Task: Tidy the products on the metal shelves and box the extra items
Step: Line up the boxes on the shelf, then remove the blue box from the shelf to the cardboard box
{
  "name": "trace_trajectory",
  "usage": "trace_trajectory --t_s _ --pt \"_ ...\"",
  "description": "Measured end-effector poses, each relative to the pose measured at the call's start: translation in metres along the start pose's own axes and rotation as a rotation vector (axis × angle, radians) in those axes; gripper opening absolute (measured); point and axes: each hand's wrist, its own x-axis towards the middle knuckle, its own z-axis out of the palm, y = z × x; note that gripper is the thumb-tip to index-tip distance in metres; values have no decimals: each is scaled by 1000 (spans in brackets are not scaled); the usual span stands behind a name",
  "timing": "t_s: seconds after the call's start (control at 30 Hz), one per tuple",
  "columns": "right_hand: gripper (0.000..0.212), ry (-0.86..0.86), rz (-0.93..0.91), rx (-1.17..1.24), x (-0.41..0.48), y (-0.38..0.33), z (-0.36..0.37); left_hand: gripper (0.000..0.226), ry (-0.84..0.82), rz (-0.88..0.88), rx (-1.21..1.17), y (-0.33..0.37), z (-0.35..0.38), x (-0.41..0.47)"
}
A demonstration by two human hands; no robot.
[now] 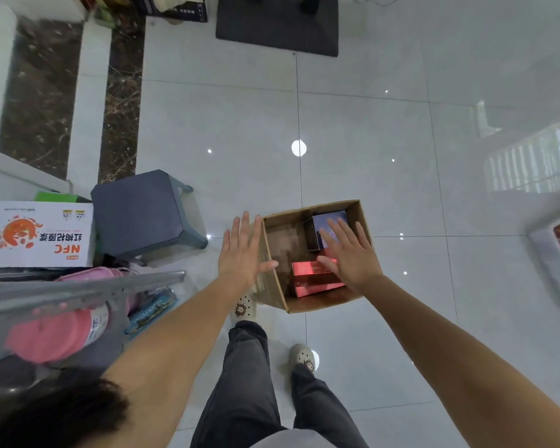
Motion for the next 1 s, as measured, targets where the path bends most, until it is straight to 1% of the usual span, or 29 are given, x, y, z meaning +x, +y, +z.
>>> trace_trajectory --t_s 0.1,0.27,0.33,0.43,0.53,0.6,0.77,0.9,1.0 --pt "76 49 -18 34 1 -5 -14 91 87 -105 -18 5 -4 -27" --pt "84 163 -115 -5 -17 -13 -35 84 255 -341 -46 17 -7 -91" --pt "88 191 -198 -21 -34 -20 -37 85 327 -472 -60 26 1 -129" --pt "90 211 -370 -43 -63 -41 -39 86 454 -660 -124 44 28 -201" --pt "75 244 -535 -109 -94 -80 -45 84 518 -856 -217 63 58 -280" --pt "70 281 -663 -135 -119 -113 -51 85 547 -991 -235 74 77 -335" --pt "69 377 -1000 -190 -210 -210 -61 81 609 -1339 -301 104 118 -475" --pt "68 431 -1205 -258 -297 -277 -48 80 664 -1520 -408 134 161 -574" --pt "66 470 -1344 -247 -376 -320 -32 81 714 -1654 -412 161 202 -645"
